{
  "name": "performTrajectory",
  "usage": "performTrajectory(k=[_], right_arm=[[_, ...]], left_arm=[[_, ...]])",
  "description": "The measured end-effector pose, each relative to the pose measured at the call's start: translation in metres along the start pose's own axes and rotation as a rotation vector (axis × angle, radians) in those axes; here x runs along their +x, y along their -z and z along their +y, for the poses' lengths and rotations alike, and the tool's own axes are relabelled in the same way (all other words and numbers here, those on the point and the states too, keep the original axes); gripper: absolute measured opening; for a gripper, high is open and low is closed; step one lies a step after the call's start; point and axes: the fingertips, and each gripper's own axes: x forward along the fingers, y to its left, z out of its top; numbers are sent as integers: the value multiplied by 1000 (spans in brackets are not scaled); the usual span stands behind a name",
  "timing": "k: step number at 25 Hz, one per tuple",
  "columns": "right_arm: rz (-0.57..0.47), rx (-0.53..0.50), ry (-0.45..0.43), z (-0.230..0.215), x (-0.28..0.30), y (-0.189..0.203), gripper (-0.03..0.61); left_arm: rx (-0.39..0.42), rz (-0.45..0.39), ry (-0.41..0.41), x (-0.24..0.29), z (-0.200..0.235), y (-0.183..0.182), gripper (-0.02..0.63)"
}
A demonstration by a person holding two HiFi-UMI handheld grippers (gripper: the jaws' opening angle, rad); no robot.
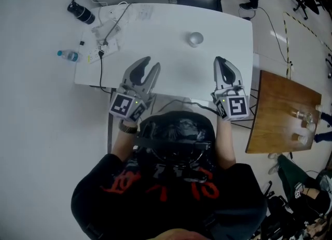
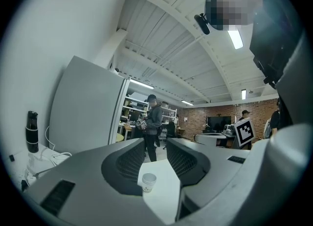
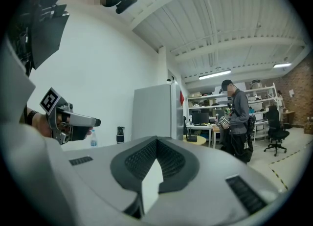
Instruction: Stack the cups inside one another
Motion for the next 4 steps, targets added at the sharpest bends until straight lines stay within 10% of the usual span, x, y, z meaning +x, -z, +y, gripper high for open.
performTrajectory(k=[4], right_arm=[[-7, 13, -12, -2, 4, -3, 3]], left_arm=[[-10, 5, 1, 3, 1, 0, 146]])
